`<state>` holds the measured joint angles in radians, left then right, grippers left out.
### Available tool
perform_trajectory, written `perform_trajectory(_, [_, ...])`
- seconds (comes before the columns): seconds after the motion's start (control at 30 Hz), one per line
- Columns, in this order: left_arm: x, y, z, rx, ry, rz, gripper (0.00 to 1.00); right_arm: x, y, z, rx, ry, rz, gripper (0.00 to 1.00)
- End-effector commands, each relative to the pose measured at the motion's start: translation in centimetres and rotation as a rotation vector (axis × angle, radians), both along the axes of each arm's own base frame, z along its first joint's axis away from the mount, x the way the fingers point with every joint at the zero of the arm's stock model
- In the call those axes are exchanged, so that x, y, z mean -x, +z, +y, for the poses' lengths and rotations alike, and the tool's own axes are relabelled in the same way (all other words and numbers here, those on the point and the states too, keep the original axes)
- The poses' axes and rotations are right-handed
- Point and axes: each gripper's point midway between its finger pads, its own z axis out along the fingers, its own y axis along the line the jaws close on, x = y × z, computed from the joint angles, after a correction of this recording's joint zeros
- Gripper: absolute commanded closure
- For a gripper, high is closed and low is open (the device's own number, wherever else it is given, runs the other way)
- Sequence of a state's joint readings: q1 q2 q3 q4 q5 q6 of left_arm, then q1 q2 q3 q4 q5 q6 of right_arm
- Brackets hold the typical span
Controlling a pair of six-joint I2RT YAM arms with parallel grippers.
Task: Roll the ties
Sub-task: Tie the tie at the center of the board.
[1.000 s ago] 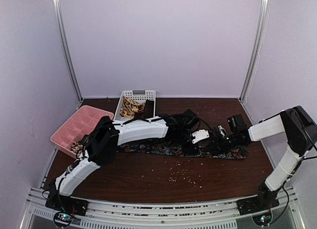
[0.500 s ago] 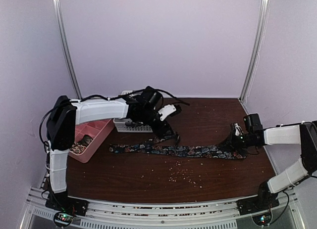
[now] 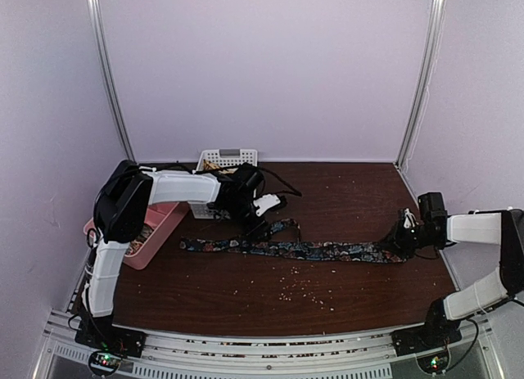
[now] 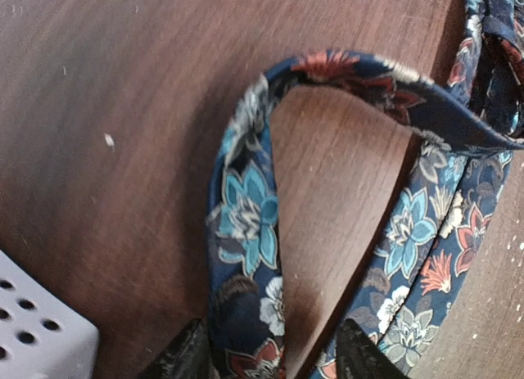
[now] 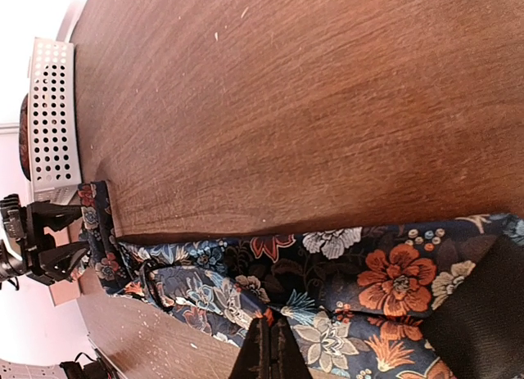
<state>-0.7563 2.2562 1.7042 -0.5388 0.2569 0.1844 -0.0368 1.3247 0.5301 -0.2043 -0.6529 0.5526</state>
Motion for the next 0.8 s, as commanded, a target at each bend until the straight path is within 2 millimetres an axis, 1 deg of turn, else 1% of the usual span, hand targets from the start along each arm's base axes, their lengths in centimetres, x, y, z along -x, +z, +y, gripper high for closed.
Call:
perform_trajectory(0.0, [-0.2,-0.3,-0.2,-0.032,-0.018,0.016,0.52,0.2,0.2,-1.0,0.03,-0.024,-0.01,1.0])
perform_trajectory(0.07, [0.2,-0.2,0.2,-0.04,-0.025,0.021,0.71,0.2,0.2,-1.3,0.033,-0.031,-0.011,1.0])
perform_trajectory(0.13, [0.5,0.7,0.5,-0.032,-0.022,0.007,0.85,0.2,0.2,-1.6,0.036,-0.039,-0.012,1.0])
perform_trajectory(0.2, [0.8,1.8,0.8,-0.016,-0.021,-0.013,0.93,0.1,0.3,-1.7,0.038,-0.043,-0.016,1.0])
perform_trajectory(0.3, [0.6,2.9,1.6,-0.023,-0.01,-0.046,0.96,0.2,0.3,-1.9,0.037,-0.048,-0.015,1.0])
perform_trajectory(0.33, [0.6,3.0,1.8,-0.029,-0.013,-0.053,0.95,0.2,0.3,-1.8,0.034,-0.047,-0.015,1.0])
perform_trajectory(0.4, [0.5,3.1,2.0,-0.034,-0.013,-0.063,0.8,0.1,0.3,-1.8,0.03,-0.049,-0.016,1.0])
perform_trajectory(0.43, [0.4,3.0,2.0,-0.037,-0.01,-0.067,0.7,0.1,0.3,-1.8,0.029,-0.049,-0.016,1.0])
perform_trajectory(0.47, [0.3,2.8,2.1,-0.04,-0.003,-0.071,0.62,0.1,0.3,-1.8,0.027,-0.048,-0.016,1.0])
perform_trajectory(0.53, [0.1,2.5,2.0,-0.037,0.003,-0.076,0.52,0.1,0.3,-1.8,0.027,-0.048,-0.016,1.0])
perform_trajectory(0.6, [-0.1,2.3,1.6,-0.033,0.005,-0.076,0.48,0.1,0.3,-1.8,0.026,-0.047,-0.016,1.0])
perform_trajectory(0.63, [-0.2,1.8,1.6,-0.038,0.007,-0.073,0.47,0.1,0.2,-1.8,0.026,-0.048,-0.015,1.0])
perform_trajectory(0.77, [-0.8,0.9,0.7,-0.037,-0.001,-0.066,0.47,0.1,0.0,-1.7,0.023,-0.047,-0.008,1.0])
